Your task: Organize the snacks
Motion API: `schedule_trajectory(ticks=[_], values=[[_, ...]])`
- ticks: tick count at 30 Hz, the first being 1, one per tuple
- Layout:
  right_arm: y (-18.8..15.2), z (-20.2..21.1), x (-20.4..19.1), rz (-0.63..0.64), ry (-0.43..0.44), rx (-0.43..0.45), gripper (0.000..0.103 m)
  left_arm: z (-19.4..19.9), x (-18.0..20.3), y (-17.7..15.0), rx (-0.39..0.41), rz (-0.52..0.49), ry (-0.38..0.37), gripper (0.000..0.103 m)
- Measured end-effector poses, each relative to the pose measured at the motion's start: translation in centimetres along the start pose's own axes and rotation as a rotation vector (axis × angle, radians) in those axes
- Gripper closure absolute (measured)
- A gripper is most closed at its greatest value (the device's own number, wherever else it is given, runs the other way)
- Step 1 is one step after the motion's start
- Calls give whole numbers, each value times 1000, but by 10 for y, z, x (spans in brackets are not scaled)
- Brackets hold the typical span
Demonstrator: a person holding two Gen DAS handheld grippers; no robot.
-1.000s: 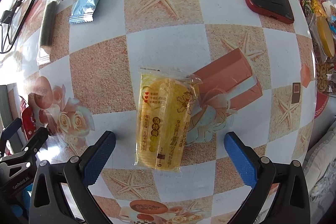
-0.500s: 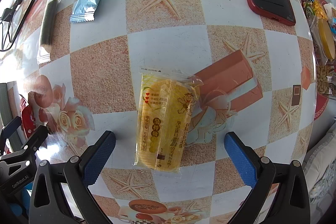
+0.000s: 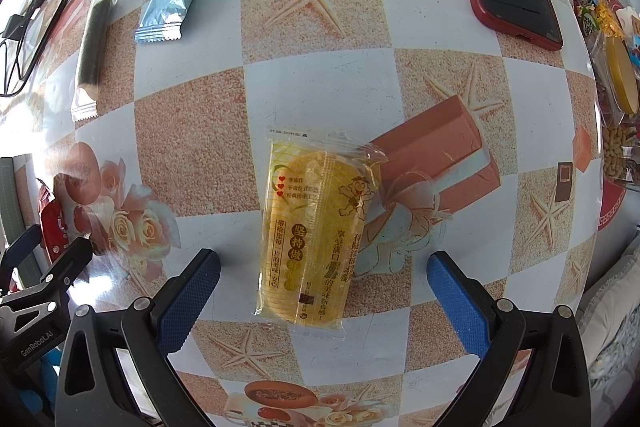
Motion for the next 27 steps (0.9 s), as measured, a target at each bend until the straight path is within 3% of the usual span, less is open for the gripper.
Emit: schedule_trajectory(ticks=[20, 23, 27], values=[[2, 0, -1, 5, 0, -13, 0, 2, 1, -4, -14, -7, 10, 0], [6, 0, -3, 33, -1, -15, 0, 4, 8, -6, -21, -30, 11, 4], [9, 9, -6, 39, 0, 14, 14, 8, 13, -8, -14, -41, -2, 15]])
Point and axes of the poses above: each gripper's, at about its wrist camera, not at the fingertips, and z roughly against the way its jaws point, x to its right, y to its top, the point moved 5 cm from there along -z, roughly the way its jaws point, and after that the axes turned 6 degrees about x, right-handed, at the moved point
